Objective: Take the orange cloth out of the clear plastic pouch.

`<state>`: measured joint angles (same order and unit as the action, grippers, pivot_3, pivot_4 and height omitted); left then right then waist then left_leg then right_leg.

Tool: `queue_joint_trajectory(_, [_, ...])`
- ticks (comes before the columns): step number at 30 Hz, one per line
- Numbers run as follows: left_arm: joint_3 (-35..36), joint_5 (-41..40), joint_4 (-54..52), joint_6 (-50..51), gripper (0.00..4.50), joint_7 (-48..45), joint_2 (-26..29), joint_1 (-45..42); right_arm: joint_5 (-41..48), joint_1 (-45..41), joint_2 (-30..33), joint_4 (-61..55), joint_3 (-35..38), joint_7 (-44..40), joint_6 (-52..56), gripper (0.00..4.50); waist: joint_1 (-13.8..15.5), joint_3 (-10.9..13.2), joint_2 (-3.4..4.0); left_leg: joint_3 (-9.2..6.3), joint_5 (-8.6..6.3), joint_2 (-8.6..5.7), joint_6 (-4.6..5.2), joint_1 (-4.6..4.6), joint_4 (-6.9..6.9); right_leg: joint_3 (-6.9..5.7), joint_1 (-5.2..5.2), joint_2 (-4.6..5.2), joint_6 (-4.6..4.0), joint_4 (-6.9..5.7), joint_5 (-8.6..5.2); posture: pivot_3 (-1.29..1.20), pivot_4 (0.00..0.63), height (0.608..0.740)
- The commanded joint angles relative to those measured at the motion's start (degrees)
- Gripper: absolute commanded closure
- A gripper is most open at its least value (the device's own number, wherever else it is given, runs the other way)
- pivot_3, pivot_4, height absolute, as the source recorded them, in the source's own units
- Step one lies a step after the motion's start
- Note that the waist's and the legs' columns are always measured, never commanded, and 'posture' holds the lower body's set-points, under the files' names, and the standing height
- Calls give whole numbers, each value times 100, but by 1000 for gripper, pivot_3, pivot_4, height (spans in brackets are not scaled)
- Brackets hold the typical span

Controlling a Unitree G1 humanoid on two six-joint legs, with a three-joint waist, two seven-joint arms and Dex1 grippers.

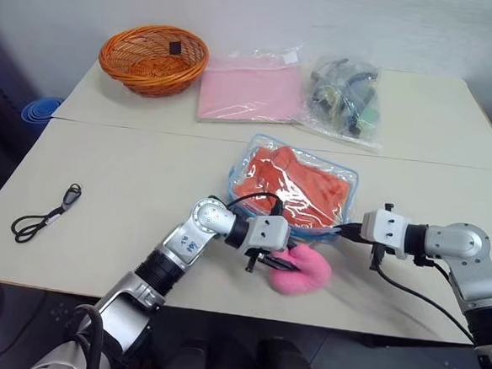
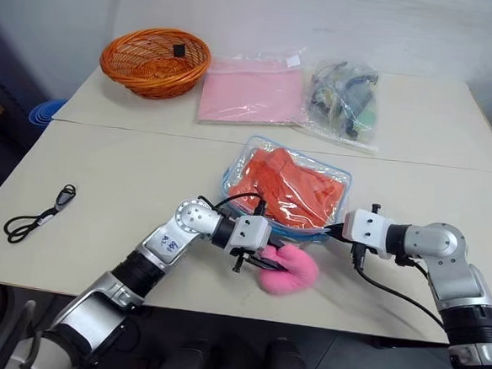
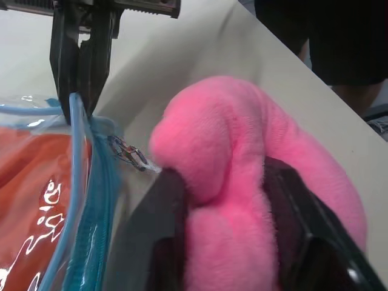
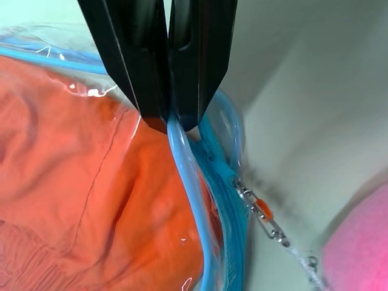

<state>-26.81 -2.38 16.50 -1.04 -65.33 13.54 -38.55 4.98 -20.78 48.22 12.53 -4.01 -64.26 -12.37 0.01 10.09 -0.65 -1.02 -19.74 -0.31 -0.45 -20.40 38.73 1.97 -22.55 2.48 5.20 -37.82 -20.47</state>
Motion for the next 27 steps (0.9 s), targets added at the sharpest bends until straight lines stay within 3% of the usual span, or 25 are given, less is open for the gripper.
queue_joint_trajectory(1, [175,-255,-54,263,4157,-101,-19,63,186,69,66,-100,271,45,-29,4500,-1,0,0,0,0,0,0,0,0,0,0,0,0,0,0,0,150,740])
queue_joint_trajectory(4, [382,-417,-86,292,4471,-370,293,98,233,112,143,13,321,3,-169,4500,-6,0,0,-1,0,0,0,0,-1,-1,-1,0,0,-1,0,0,150,740])
queue_joint_trajectory(8, [821,-441,315,261,4471,-295,786,-22,288,165,306,229,410,-133,-417,4500,-32,0,0,0,0,1,-1,1,-2,-1,-3,-2,0,-5,0,0,150,740])
queue_joint_trajectory(18, [1808,-887,1299,744,4471,-372,1306,-560,380,267,573,581,550,-416,-934,4500,-16,0,0,-1,-2,1,3,-2,5,-5,-3,0,0,-5,0,0,150,740])
queue_joint_trajectory(24, [2052,-884,2627,924,4471,-800,1760,-1043,487,420,700,849,572,-632,-1412,4500,-24,1,-1,-2,-2,0,4,-3,4,-10,-4,0,0,-4,0,0,150,740])
queue_joint_trajectory(27, [2229,-717,3526,566,4471,-393,1828,-1392,646,473,763,876,619,-878,-1649,4500,-20,1,-2,-1,-2,0,4,-3,5,-9,-4,0,0,-4,0,0,150,740])
